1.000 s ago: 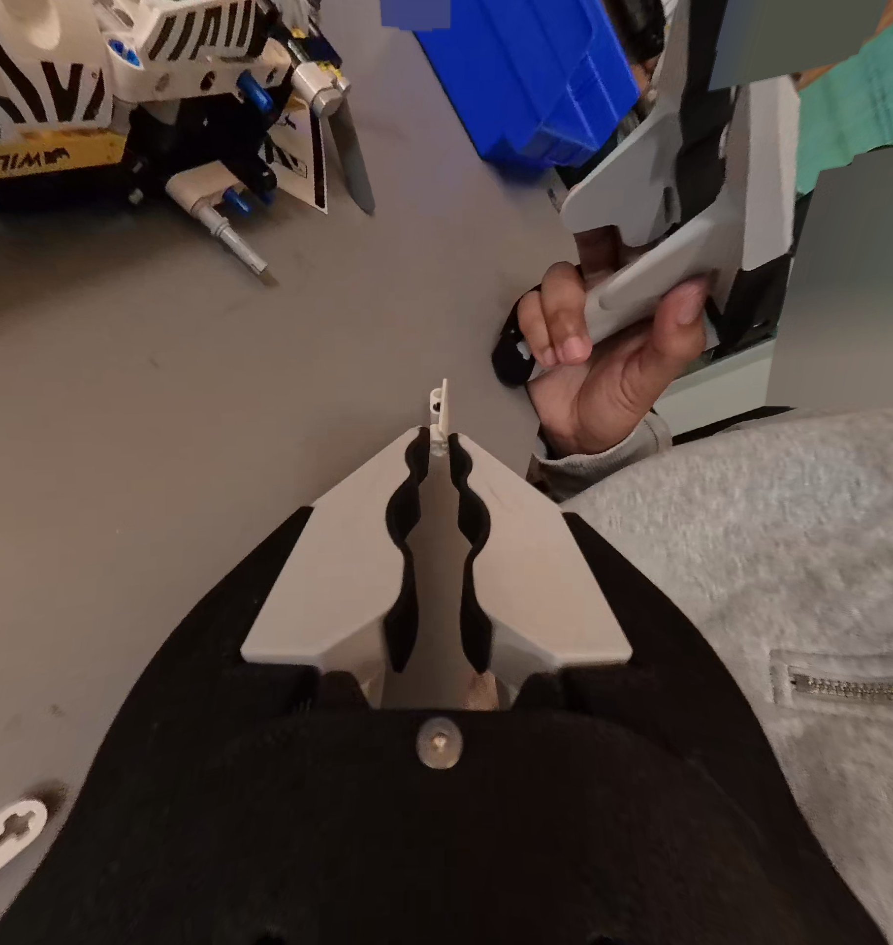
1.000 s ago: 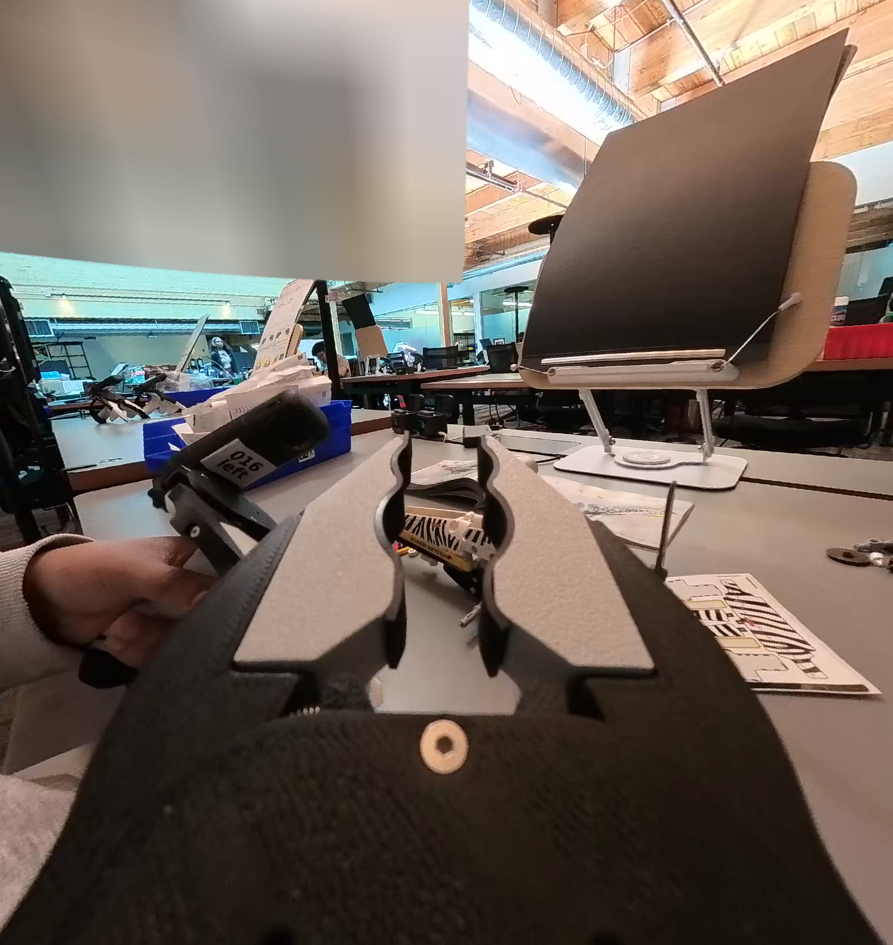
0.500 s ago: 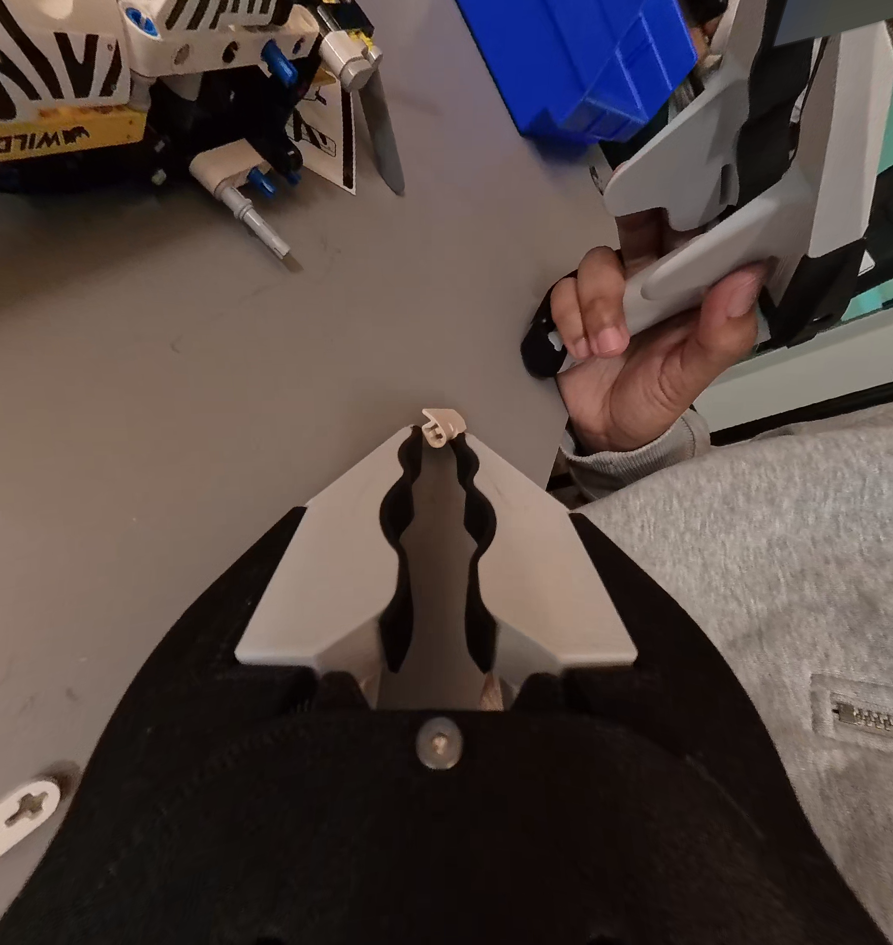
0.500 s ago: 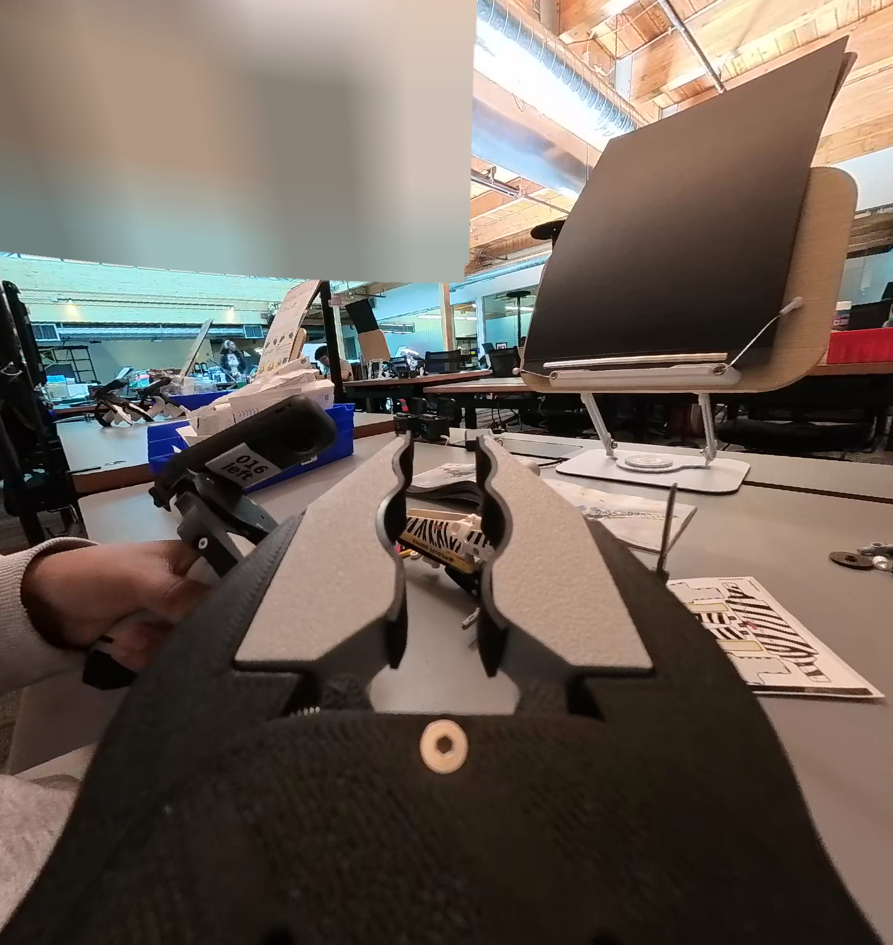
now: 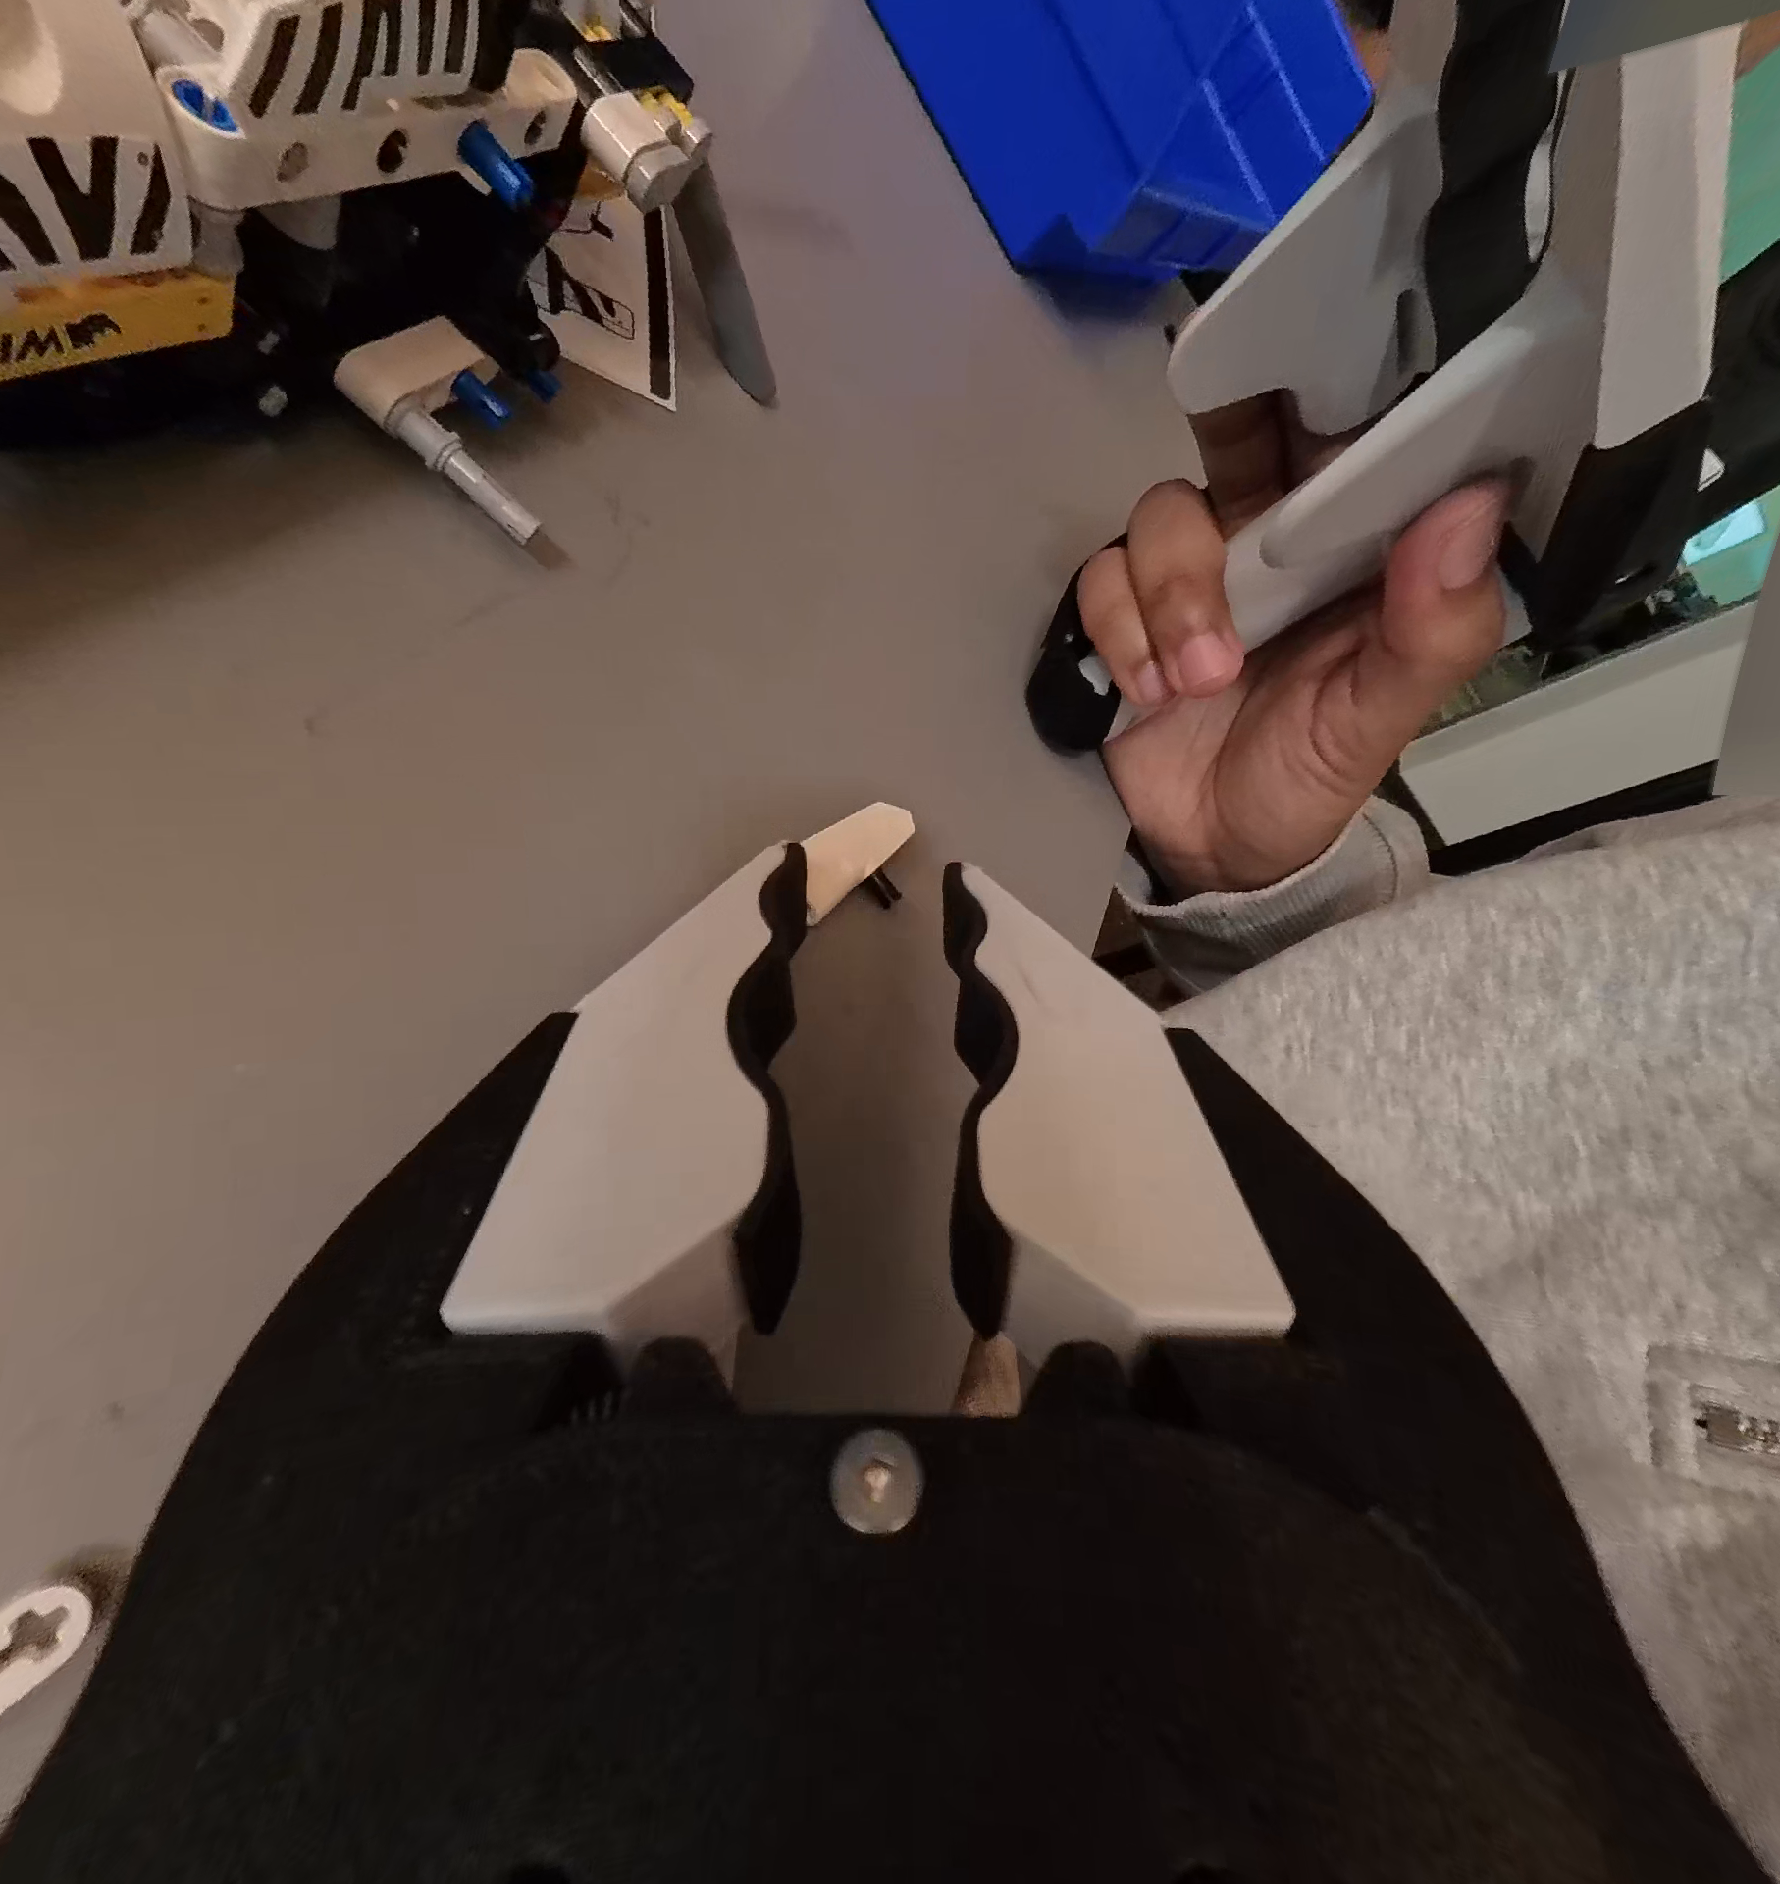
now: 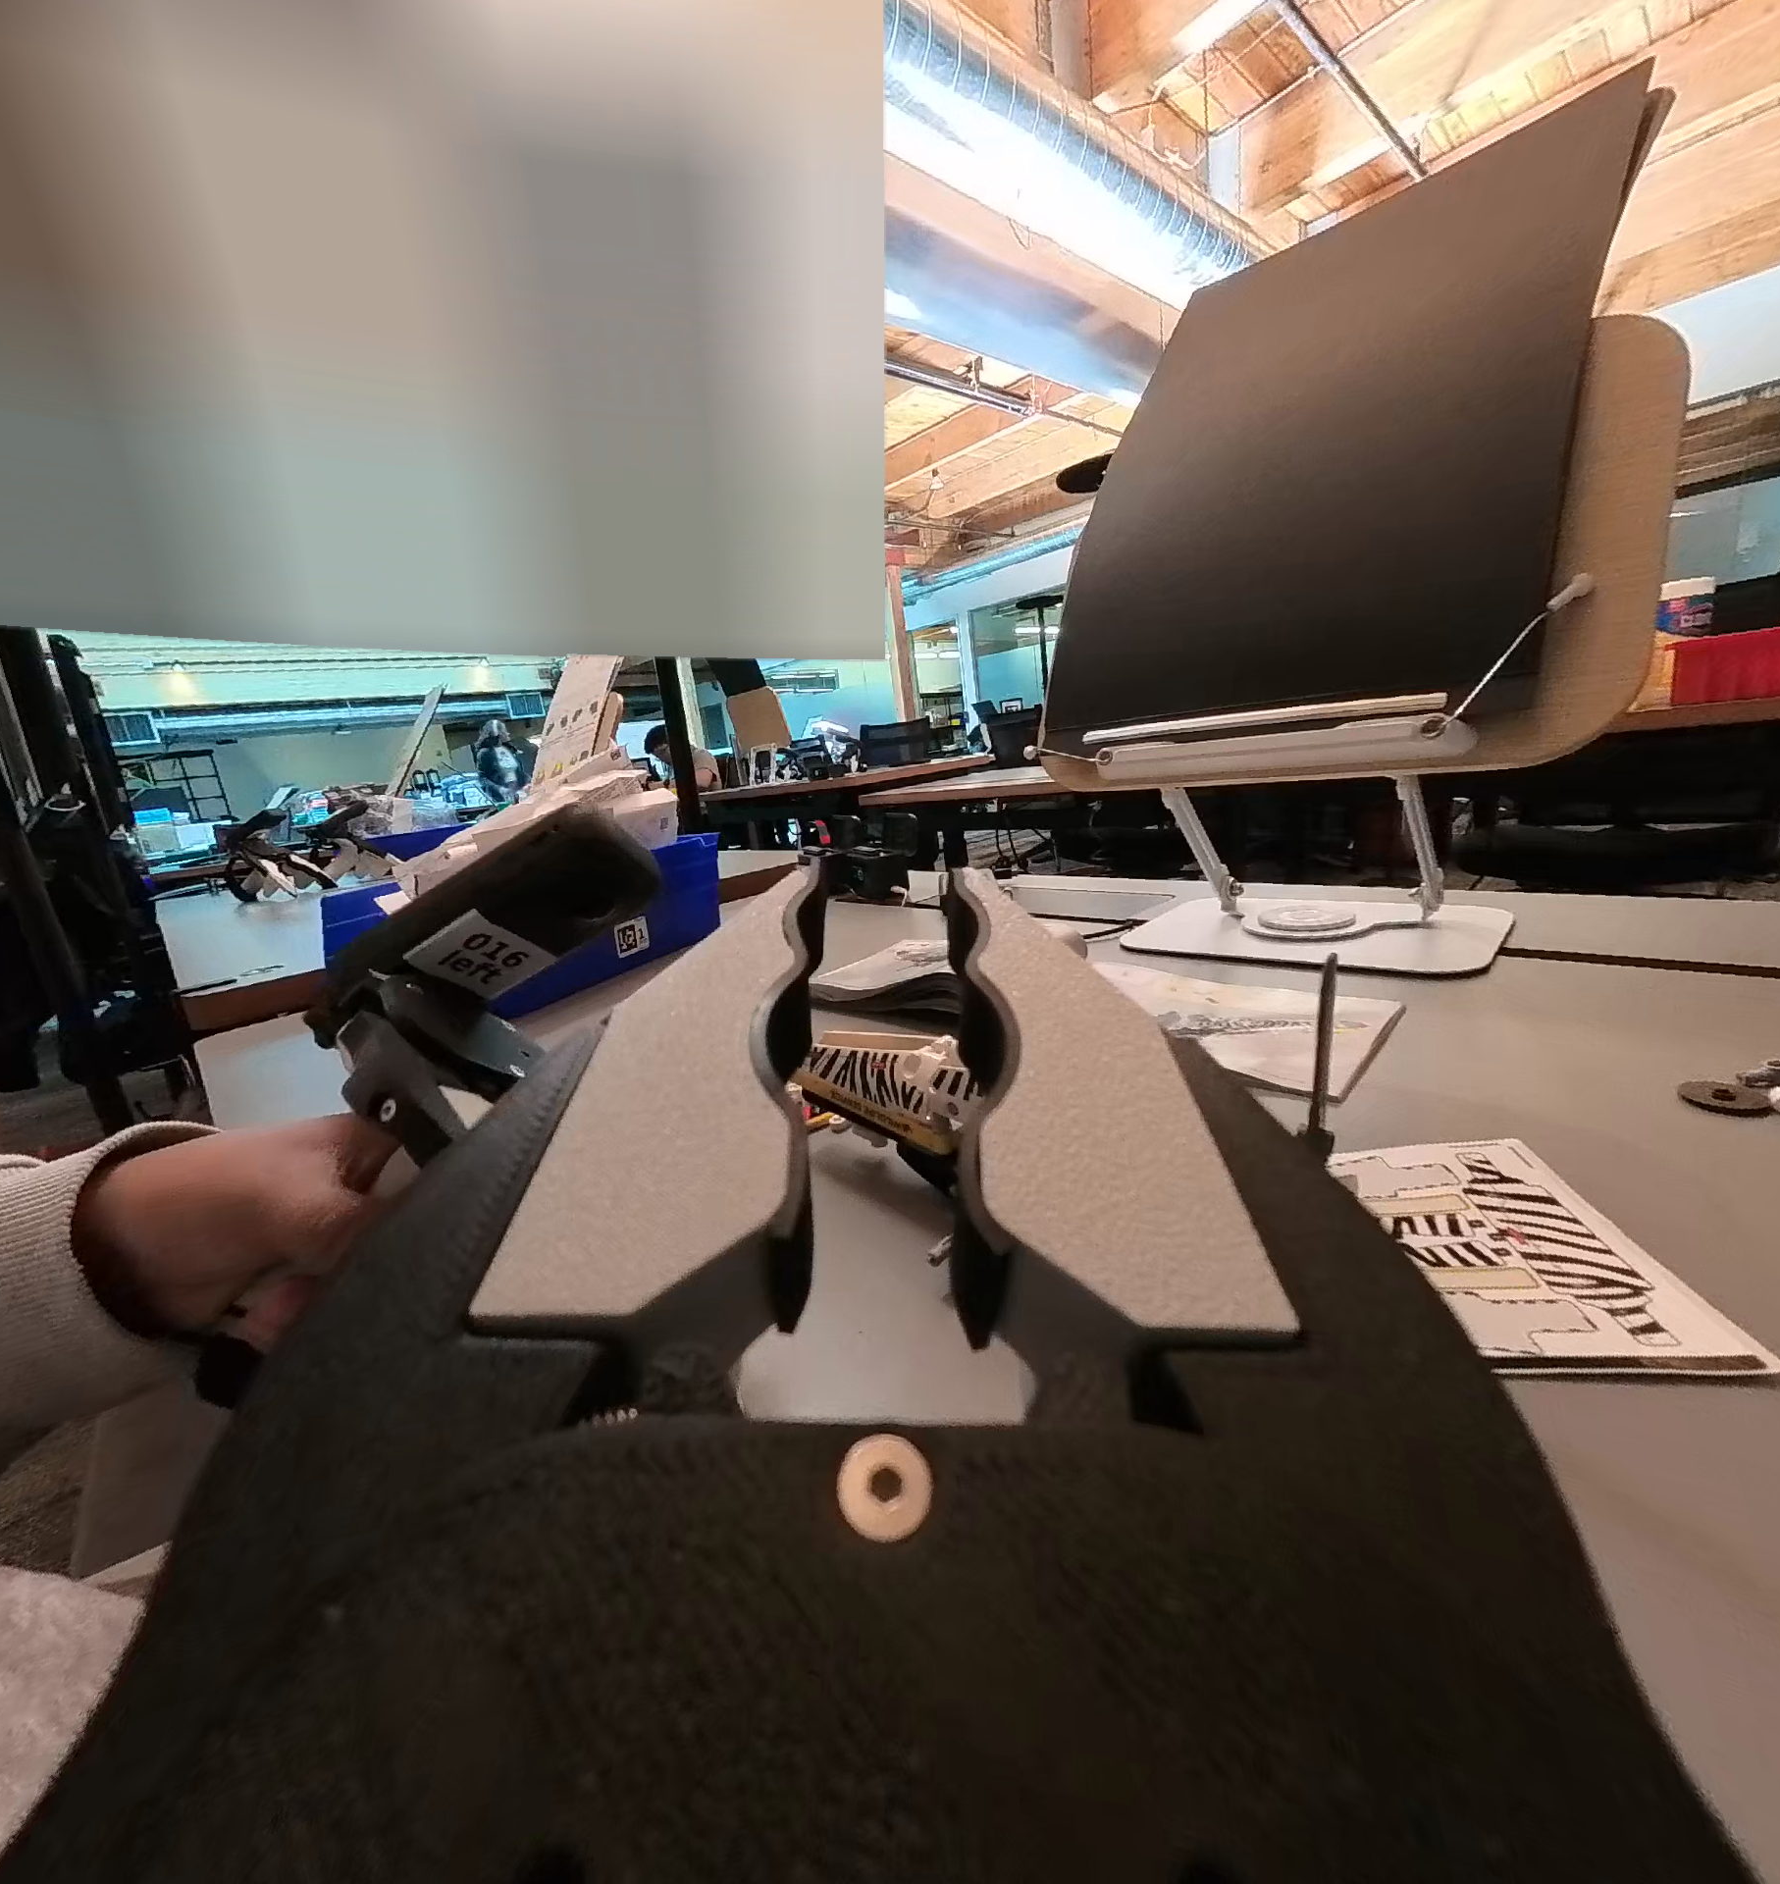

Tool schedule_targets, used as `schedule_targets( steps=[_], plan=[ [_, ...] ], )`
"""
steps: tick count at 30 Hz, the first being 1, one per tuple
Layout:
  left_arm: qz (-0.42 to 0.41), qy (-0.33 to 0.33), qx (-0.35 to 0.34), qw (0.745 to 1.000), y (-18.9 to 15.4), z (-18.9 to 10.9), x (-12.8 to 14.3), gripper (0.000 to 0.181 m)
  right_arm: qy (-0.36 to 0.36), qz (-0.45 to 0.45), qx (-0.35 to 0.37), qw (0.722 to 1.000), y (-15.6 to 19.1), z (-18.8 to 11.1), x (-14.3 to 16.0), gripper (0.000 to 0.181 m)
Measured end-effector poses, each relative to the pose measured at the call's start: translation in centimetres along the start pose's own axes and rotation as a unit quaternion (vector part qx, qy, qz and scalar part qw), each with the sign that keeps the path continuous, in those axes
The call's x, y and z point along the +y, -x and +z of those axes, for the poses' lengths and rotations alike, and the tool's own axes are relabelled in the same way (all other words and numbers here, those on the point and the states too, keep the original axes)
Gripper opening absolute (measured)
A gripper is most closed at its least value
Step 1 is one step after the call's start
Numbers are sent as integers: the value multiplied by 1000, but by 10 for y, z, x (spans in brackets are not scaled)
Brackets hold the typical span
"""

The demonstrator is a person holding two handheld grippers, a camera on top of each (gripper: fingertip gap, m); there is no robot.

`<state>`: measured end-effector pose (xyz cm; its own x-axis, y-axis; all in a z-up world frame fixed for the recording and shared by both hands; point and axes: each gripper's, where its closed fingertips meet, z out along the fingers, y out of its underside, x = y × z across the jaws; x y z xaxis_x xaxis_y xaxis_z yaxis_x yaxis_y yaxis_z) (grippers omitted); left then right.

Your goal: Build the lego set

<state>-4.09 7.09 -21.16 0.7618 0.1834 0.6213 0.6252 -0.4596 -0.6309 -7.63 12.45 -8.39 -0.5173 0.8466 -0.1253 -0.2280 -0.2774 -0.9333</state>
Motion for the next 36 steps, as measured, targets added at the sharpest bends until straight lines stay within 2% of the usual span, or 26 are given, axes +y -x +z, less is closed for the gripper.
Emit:
schedule_targets(
  steps=[8, 13, 18, 21, 23, 26, 30, 33, 36],
  plan=[
    [-22, -15, 35, 999, -4, -4, -4, 18, -4, 4, -1, 1000, 0, -1, -2, 20],
    [-21, -16, 32, 999, -3, -4, -4, 19, -6, 9, -1, 1000, -1, -1, -3, 20],
    [-26, -61, 38, 997, -2, -11, -18, 20, 8, 26, 20, 999, -13, 1, -1, 27],
    [-7, -93, 26, 995, 1, -17, -30, 21, 84, 55, 21, 995, -34, 6, 5, 49],
    [-3, -121, 31, 992, 0, -20, -39, 21, 134, 55, 34, 989, -58, 7, 10, 52],
    [-15, -154, 46, 987, 1, -26, -48, 21, 246, 62, 43, 966, -86, 3, 41, 53],
    [-27, -198, 73, 977, 2, -33, -62, 20, 395, 104, -2, 913, -84, -6, 95, 69],
    [-22, -212, 88, 973, 0, -32, -70, 20, 427, 109, -22, 897, -77, -2, 107, 73],
    [-19, -209, 102, 972, -1, -28, -75, 20, 436, 99, -43, 893, -67, 4, 112, 79]
  ],
)
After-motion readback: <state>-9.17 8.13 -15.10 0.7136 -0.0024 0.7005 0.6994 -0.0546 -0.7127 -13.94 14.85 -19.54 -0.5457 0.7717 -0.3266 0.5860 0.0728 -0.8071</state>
